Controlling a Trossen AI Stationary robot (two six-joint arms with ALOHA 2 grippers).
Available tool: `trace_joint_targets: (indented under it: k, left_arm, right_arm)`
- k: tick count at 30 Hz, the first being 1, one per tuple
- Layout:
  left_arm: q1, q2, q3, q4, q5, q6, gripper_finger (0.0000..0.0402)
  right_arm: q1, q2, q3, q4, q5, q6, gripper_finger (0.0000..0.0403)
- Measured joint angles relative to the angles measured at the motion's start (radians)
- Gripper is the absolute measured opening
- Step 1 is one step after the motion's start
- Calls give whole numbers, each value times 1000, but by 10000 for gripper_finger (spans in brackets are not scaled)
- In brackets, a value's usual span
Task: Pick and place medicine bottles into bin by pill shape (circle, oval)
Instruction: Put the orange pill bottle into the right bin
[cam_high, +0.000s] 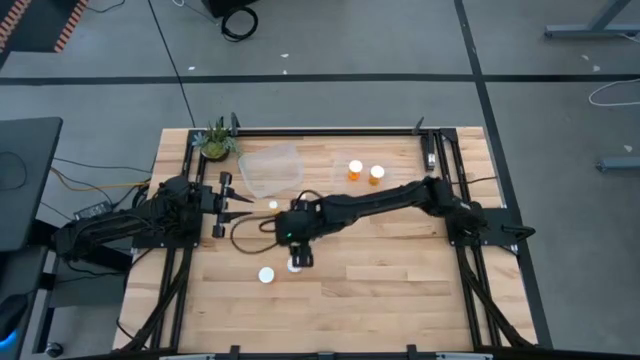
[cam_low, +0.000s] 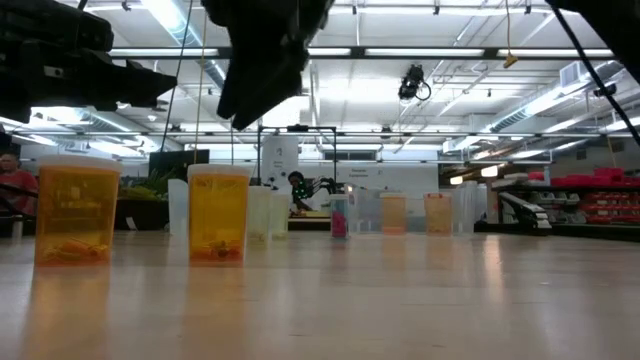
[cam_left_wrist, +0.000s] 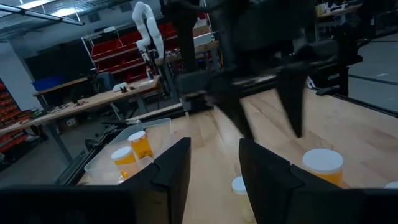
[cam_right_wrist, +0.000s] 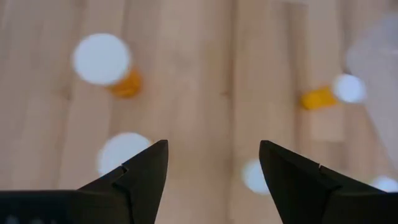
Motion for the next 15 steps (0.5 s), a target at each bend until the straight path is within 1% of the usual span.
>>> trace_joint_targets:
  k: [3, 7, 12, 15]
  left_arm:
    - [0, 0, 0, 0, 0, 0, 141]
    - [0, 0, 0, 0, 0, 0, 141]
    - [0, 0, 0, -1, 0, 0, 148]
    - [0, 0, 0, -1, 0, 0, 149]
  right_arm:
    - [19, 41, 48, -15, -19, -4, 259]
    - [43, 77, 77, -13, -23, -5, 259]
    - [74, 102, 75, 5, -24, -26, 260]
    - [87, 108, 71, 5, -19, -65, 269]
